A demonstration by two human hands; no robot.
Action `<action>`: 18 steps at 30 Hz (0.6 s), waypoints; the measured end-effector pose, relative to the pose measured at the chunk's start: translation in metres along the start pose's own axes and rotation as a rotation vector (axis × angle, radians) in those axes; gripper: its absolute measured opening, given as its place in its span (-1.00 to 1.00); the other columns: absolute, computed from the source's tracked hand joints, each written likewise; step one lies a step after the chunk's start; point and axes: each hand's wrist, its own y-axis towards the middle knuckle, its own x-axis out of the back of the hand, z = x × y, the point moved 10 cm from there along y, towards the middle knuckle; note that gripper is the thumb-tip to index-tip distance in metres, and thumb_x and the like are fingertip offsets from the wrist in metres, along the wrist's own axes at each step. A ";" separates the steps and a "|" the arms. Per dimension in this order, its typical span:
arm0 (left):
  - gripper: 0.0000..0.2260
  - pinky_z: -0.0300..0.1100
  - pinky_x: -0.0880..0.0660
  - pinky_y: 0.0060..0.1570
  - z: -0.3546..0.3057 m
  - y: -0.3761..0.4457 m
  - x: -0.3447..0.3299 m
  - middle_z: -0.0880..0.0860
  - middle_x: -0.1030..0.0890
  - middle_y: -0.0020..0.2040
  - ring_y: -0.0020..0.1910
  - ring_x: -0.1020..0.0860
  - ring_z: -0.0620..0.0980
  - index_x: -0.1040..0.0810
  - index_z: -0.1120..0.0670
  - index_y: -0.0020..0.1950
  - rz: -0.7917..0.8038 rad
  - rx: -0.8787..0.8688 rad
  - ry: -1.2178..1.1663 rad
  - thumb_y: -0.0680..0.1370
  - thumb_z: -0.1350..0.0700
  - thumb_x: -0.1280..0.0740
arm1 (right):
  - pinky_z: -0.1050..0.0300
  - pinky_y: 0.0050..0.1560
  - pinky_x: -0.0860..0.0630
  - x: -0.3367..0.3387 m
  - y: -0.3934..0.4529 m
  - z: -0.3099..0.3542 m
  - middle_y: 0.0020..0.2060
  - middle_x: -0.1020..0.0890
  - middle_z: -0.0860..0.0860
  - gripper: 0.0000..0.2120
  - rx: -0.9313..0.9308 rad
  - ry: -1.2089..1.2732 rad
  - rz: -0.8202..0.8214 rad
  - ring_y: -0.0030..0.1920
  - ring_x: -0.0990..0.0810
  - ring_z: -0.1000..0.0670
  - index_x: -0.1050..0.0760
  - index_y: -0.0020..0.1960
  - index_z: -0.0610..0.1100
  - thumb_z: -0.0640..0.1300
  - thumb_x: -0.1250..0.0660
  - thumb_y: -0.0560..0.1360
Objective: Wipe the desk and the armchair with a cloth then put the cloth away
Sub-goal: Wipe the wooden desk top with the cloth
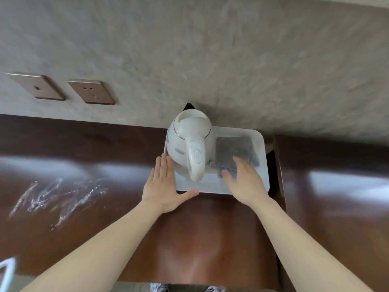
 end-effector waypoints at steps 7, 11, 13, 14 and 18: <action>0.26 -0.04 0.26 0.58 -0.005 0.010 -0.018 0.14 0.46 0.58 0.54 0.49 0.05 0.47 0.20 0.54 -0.169 0.077 -0.019 0.26 -0.71 0.12 | -0.09 0.55 -0.07 -0.016 0.054 -0.016 0.60 -0.08 -0.06 -0.32 0.022 -0.097 -0.027 0.59 0.01 -0.10 -0.04 0.59 -0.11 0.16 -0.17 0.61; 0.28 -0.04 0.23 0.59 -0.004 0.012 -0.021 0.15 0.42 0.59 0.57 0.44 0.06 0.43 0.22 0.56 -0.202 0.096 0.012 0.24 -0.73 0.15 | -0.10 0.57 0.09 -0.022 0.079 -0.023 0.61 0.05 -0.13 -0.19 0.006 -0.194 -0.072 0.59 0.11 -0.13 0.10 0.61 -0.18 0.24 -0.15 0.58; 0.29 -0.02 0.21 0.60 -0.004 0.012 -0.021 0.16 0.41 0.60 0.57 0.43 0.07 0.42 0.23 0.57 -0.207 0.096 0.027 0.23 -0.73 0.17 | -0.11 0.56 0.15 -0.030 0.087 -0.025 0.60 0.12 -0.18 -0.08 -0.031 -0.189 -0.070 0.59 0.14 -0.18 0.17 0.60 -0.23 0.30 -0.17 0.55; 0.29 -0.02 0.20 0.60 -0.004 0.012 -0.021 0.17 0.40 0.60 0.58 0.42 0.08 0.42 0.23 0.57 -0.208 0.095 0.030 0.23 -0.73 0.17 | -0.12 0.55 0.19 -0.035 0.088 -0.025 0.59 0.15 -0.20 -0.05 -0.051 -0.178 -0.070 0.58 0.16 -0.21 0.20 0.59 -0.25 0.31 -0.18 0.54; 0.30 -0.01 0.17 0.61 -0.005 0.012 -0.020 0.18 0.37 0.61 0.59 0.38 0.09 0.39 0.24 0.58 -0.227 0.086 0.021 0.23 -0.73 0.14 | -0.17 0.53 0.19 -0.043 0.086 -0.017 0.59 0.08 -0.25 -0.25 -0.047 -0.209 -0.190 0.57 0.10 -0.26 0.13 0.59 -0.28 0.08 -0.12 0.62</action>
